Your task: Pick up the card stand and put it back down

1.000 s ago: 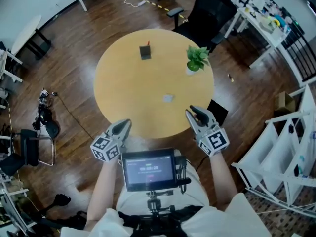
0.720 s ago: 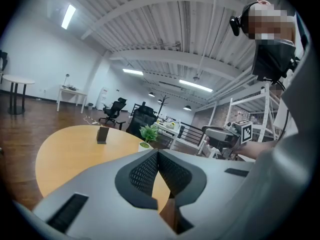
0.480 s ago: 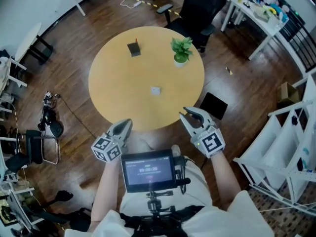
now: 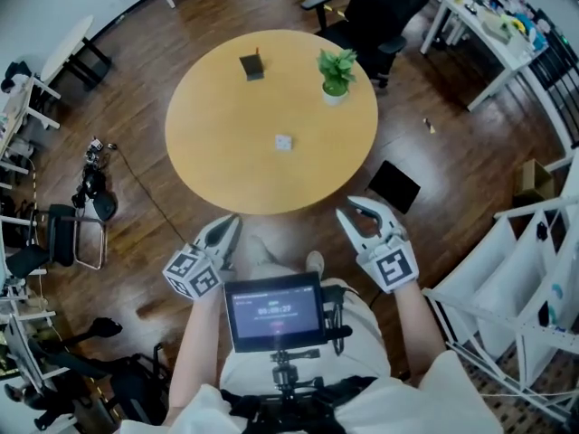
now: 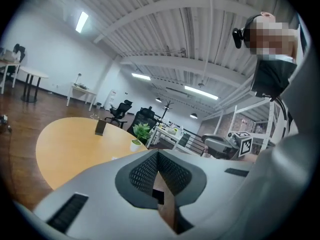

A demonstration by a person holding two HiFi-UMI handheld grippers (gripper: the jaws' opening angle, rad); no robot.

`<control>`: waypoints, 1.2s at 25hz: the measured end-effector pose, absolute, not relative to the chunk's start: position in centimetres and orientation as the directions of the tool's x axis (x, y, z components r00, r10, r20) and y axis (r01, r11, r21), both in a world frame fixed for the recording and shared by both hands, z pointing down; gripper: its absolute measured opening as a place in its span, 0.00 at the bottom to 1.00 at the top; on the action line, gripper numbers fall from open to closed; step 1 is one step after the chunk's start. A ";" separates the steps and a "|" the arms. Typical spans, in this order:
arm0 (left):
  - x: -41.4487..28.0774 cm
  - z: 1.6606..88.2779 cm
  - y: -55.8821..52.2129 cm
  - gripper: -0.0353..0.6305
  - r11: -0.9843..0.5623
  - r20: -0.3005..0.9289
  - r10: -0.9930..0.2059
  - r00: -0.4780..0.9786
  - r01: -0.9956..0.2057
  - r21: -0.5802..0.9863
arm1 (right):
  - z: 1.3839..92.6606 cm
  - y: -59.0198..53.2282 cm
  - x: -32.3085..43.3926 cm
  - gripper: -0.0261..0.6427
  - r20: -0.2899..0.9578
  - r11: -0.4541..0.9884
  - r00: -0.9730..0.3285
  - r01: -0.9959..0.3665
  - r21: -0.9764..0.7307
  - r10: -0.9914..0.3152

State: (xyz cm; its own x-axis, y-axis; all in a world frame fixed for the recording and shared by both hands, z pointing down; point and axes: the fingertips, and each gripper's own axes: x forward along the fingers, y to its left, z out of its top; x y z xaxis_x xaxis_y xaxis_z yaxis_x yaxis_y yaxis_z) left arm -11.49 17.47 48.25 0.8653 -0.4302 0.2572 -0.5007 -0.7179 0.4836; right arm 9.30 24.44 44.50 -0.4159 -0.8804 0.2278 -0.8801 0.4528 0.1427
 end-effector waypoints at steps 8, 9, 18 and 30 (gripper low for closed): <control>-12.2 48.8 18.2 0.05 -0.699 0.239 -0.452 0.860 -0.508 0.503 | 45.4 26.0 10.1 0.17 0.254 0.442 -0.394 -0.881 0.170 -0.883; -12.3 48.9 18.1 0.05 -0.701 0.239 -0.449 0.861 -0.505 0.504 | 45.5 26.1 10.1 0.17 0.254 0.434 -0.387 -0.885 0.167 -0.887; -15.4 48.3 15.1 0.05 -0.724 0.238 -0.450 0.861 -0.508 0.467 | 46.5 24.7 10.4 0.17 0.216 0.307 -0.303 -0.951 -0.013 -0.928; -19.9 49.2 10.5 0.05 -0.759 0.277 -0.391 0.878 -0.477 0.442 | 48.9 20.9 7.0 0.17 0.237 0.177 -0.208 -0.973 -0.146 -0.949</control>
